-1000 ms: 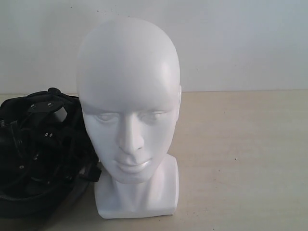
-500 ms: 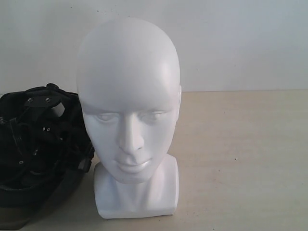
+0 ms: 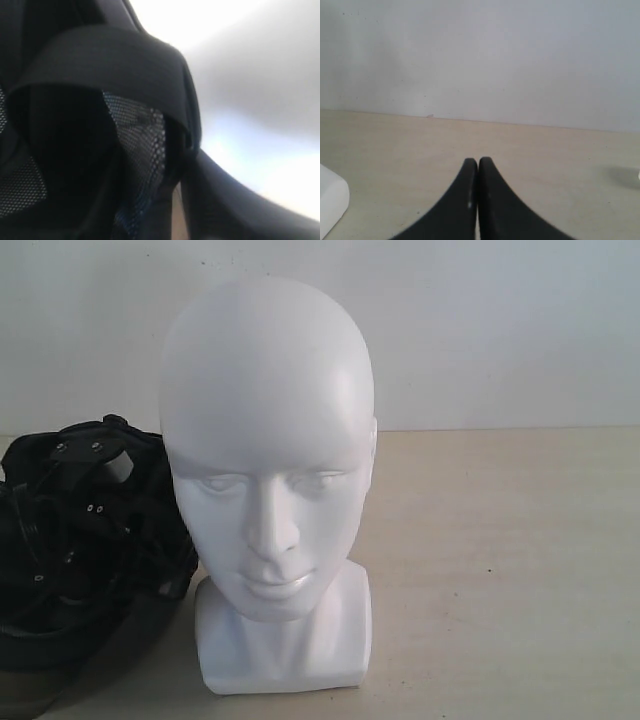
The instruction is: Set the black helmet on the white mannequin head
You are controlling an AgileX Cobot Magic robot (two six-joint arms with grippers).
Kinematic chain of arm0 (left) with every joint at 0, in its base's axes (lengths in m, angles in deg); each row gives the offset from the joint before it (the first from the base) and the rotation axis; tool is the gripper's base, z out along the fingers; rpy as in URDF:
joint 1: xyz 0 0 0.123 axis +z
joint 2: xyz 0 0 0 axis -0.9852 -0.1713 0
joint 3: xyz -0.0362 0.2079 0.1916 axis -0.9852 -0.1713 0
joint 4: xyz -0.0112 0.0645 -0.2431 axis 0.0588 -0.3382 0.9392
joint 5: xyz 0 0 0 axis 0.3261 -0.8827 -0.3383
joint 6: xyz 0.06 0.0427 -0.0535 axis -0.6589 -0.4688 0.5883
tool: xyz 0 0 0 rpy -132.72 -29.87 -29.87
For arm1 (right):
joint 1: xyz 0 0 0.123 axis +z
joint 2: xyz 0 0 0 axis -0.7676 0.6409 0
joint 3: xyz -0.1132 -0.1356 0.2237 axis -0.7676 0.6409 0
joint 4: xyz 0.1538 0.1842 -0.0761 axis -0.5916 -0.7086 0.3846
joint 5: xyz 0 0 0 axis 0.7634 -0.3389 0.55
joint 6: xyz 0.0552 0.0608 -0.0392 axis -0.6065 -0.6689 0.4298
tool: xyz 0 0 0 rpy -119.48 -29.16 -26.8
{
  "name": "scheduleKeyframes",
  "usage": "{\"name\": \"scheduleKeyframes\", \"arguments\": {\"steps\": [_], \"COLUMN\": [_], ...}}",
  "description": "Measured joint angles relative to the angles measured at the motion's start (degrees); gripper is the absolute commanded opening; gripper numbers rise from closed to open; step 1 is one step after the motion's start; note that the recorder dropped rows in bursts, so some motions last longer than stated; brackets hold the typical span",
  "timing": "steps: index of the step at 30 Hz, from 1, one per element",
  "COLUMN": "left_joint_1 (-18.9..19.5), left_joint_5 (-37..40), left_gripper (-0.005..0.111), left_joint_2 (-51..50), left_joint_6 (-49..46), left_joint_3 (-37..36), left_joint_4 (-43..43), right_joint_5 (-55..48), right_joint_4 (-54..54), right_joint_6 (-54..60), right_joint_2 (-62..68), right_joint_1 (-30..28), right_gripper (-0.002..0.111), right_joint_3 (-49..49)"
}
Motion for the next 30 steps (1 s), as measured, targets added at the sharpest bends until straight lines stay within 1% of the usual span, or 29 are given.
{"name": "scheduleKeyframes", "arguments": {"steps": [3,8,11,16,22,30], "left_joint_1": [0.0,0.0,0.0,0.0,0.0,0.0], "left_joint_5": [1.4,3.3,3.5,3.5,3.7,4.5], "left_gripper": [0.004,0.004,0.004,0.004,0.004,0.004], "left_joint_2": [1.3,5.0,7.5,10.9,12.0,12.0], "left_joint_6": [1.2,6.6,10.5,14.4,15.4,15.4], "left_joint_3": [0.0,-0.3,-1.6,-4.4,-5.4,-5.4], "left_joint_4": [-0.9,-5.6,-9.4,-13.4,-16.0,-16.4], "right_joint_5": [0.0,0.0,0.0,0.0,0.0,0.0], "right_joint_4": [0.0,0.0,0.0,0.0,0.0,0.0], "right_joint_6": [0.0,0.0,0.0,0.0,0.0,0.0], "right_joint_2": [0.0,0.0,0.0,0.0,0.0,0.0], "right_joint_1": [0.0,0.0,0.0,0.0,0.0,0.0], "right_gripper": [0.0,0.0,0.0,0.0,0.0,0.0], "right_joint_3": [0.0,0.0,0.0,0.0,0.0,0.0]}}
